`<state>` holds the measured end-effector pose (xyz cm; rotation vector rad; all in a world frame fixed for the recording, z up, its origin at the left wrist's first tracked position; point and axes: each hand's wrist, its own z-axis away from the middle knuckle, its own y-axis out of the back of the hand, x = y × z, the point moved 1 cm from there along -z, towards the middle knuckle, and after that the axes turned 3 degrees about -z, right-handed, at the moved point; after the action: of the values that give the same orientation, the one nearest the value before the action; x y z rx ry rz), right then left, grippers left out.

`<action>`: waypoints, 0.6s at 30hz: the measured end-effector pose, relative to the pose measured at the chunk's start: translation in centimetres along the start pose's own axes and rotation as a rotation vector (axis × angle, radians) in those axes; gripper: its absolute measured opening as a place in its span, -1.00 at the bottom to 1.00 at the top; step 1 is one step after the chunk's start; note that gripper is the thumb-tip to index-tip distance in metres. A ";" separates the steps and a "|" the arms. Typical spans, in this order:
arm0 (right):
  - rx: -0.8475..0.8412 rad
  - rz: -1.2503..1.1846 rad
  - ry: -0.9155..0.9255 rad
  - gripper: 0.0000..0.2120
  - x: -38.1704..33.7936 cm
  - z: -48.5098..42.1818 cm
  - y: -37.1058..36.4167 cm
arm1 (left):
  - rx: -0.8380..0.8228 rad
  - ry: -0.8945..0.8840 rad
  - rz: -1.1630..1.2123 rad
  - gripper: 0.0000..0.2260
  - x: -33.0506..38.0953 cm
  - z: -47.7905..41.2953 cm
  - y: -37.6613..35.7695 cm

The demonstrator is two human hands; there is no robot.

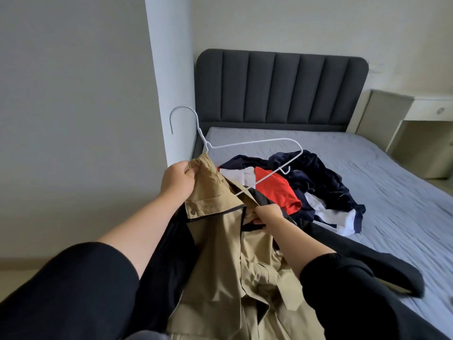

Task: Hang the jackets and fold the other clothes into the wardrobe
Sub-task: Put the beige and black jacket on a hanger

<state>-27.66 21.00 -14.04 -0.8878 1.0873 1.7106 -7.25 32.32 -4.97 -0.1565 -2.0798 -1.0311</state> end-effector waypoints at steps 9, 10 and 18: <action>0.355 0.120 0.154 -0.73 -1.7 -1.1 10.6 | -0.070 -0.158 -0.274 -0.68 -3.0 -0.2 0.6; 0.375 0.105 0.178 -0.75 -2.2 -1.1 10.9 | -0.056 -0.187 -0.335 -0.68 -3.1 0.0 0.6; 0.243 0.052 0.322 -0.86 -8.3 3.4 7.0 | 0.013 -0.272 -0.556 -0.81 -2.9 1.2 1.5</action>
<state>-31.72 20.15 -3.40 -1.0054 1.5084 1.4673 -5.39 34.77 -6.52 0.3262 -2.4452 -1.3813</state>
